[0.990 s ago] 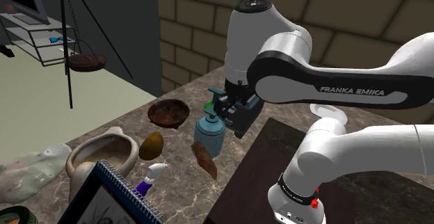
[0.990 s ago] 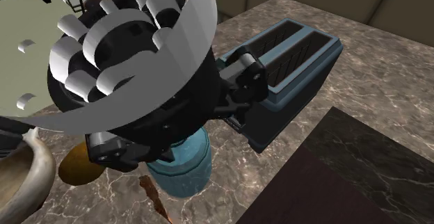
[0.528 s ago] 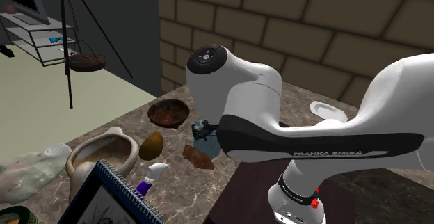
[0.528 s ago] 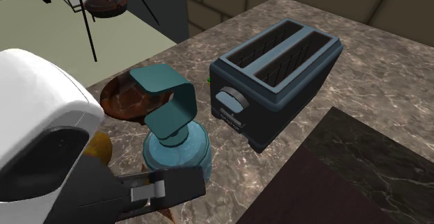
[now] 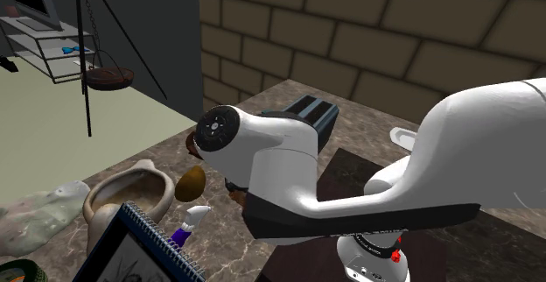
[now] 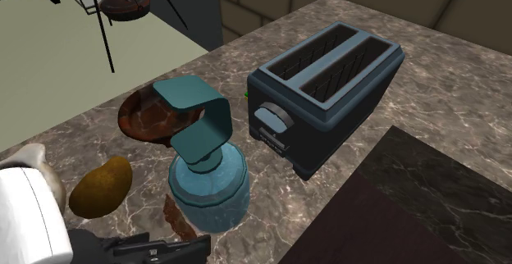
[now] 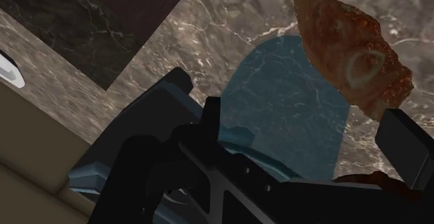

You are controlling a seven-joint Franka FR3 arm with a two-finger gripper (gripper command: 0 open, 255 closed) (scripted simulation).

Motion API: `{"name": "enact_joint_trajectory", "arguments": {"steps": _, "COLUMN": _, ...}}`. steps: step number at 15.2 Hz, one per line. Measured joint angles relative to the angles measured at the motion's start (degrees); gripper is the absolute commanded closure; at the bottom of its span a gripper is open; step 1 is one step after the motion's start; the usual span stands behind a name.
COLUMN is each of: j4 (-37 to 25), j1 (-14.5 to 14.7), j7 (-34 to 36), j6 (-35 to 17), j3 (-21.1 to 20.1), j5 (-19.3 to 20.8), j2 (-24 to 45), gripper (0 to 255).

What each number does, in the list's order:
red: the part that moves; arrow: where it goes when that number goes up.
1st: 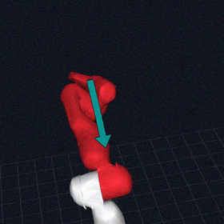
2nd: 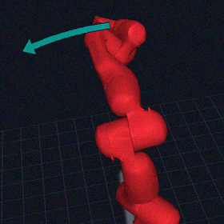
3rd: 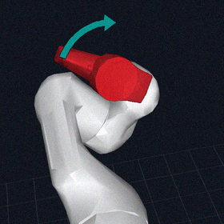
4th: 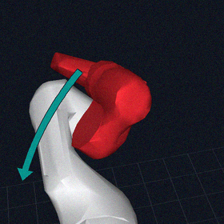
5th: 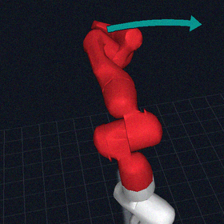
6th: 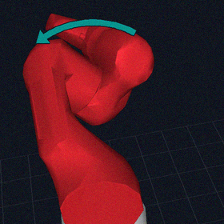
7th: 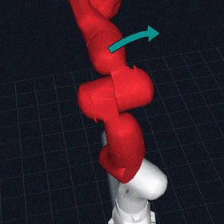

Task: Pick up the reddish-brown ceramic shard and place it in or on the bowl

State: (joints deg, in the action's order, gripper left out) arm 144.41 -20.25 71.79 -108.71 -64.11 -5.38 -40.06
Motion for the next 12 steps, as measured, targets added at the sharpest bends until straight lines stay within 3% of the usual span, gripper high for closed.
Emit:
{"name": "enact_joint_trajectory", "arguments": {"steps": 4, "j4": 2.6, "j1": -0.7, "j7": 0.1, "j6": -3.2, "j3": -0.7, "j5": 0.0, "j2": 0.5, "gripper": 0}}
{"name": "enact_joint_trajectory", "arguments": {"steps": 10, "j4": 3.0, "j1": -0.8, "j7": 0.2, "j6": -3.8, "j3": -1.0, "j5": 0.0, "j2": 0.6, "gripper": 0}}
{"name": "enact_joint_trajectory", "arguments": {"steps": 11, "j4": 3.0, "j1": -0.8, "j7": 0.2, "j6": -3.8, "j3": -1.0, "j5": 0.0, "j2": 0.6, "gripper": 255}}
{"name": "enact_joint_trajectory", "arguments": {"steps": 12, "j4": 3.0, "j1": -0.8, "j7": 0.2, "j6": -3.8, "j3": -1.0, "j5": 0.0, "j2": 0.6, "gripper": 255}}
